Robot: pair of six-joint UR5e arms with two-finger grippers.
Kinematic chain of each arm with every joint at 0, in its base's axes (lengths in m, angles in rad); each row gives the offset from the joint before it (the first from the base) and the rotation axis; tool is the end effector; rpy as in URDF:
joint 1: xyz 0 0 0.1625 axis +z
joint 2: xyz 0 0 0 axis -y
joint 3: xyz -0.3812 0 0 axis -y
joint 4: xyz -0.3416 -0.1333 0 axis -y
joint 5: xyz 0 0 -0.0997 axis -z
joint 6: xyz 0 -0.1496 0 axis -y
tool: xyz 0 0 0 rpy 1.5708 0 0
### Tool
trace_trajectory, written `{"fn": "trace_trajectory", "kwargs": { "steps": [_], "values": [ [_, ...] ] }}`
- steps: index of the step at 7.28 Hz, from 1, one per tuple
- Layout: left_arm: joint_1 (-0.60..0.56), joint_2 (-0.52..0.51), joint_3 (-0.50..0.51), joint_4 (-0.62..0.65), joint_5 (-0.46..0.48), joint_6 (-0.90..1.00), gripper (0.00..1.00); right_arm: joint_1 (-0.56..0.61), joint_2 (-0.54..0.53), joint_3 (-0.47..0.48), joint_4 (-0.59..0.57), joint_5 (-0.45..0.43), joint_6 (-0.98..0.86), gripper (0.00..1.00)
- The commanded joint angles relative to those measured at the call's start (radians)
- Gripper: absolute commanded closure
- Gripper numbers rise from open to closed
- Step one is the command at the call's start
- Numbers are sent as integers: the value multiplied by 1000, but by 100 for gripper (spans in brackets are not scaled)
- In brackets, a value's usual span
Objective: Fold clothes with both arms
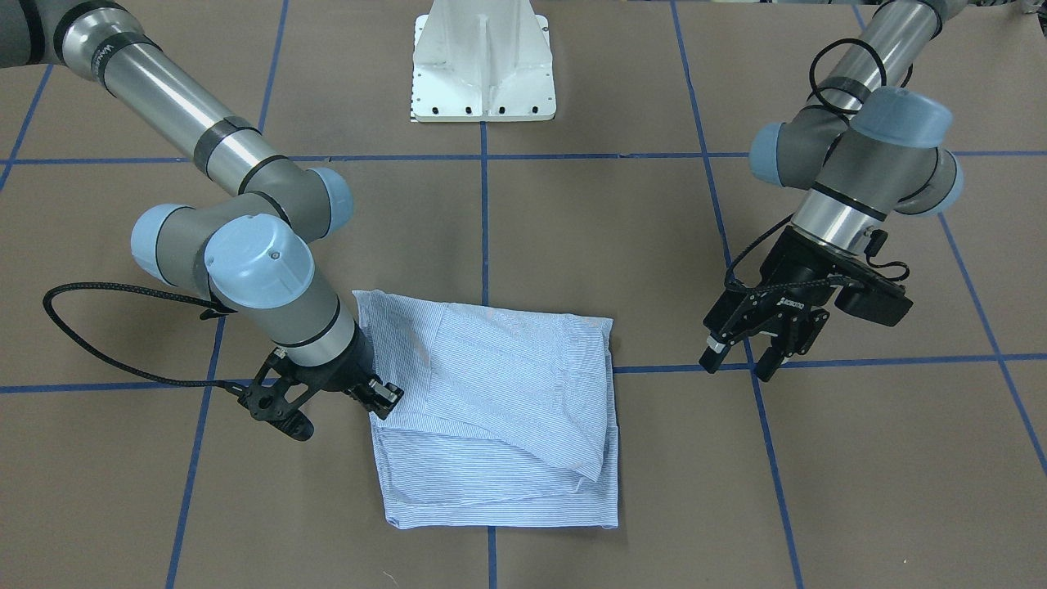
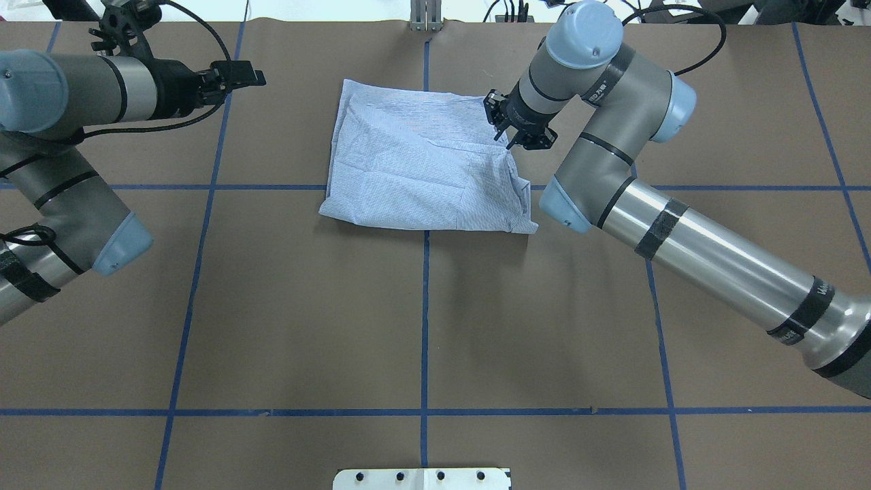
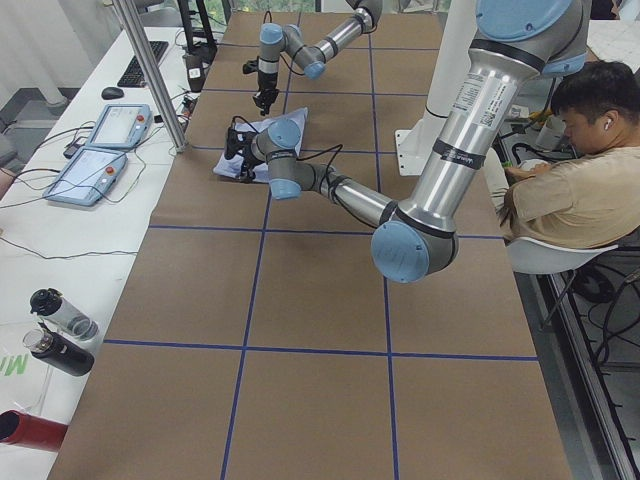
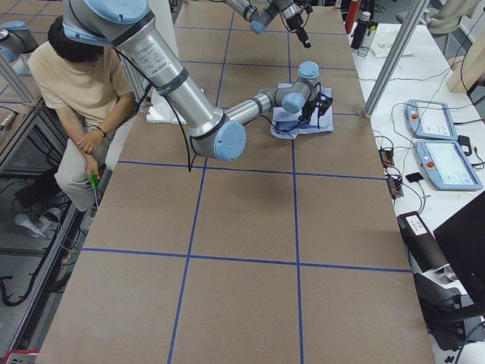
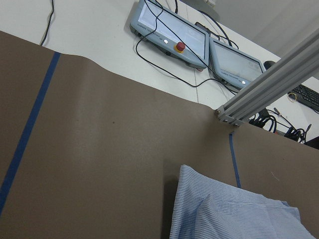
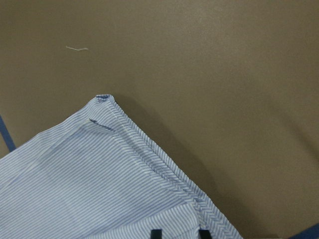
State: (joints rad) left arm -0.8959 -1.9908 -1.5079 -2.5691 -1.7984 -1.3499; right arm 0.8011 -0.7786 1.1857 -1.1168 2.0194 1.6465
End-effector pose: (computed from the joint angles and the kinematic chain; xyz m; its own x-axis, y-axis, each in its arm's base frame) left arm 0.3216 -0.5612 0.3249 0.2668 0.0083 -0.9637 0.5785 0.7984 0.1670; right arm -0.4744 -0.5878 0.3072 0.4205 0.5319 0.7350 -0.4512 0.8255 -0.3392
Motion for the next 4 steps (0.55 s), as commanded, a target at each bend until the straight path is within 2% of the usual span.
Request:
{"fn": "trace_trajectory", "kwargs": {
  "steps": [1,4],
  "values": [
    [0,0,0,0,1,0,1,-3,-1,-5,0,-1,-2,48],
    [0,0,0,1,1,0,1,-20,-1,-5,0,-5,-1,54]
  ]
}}
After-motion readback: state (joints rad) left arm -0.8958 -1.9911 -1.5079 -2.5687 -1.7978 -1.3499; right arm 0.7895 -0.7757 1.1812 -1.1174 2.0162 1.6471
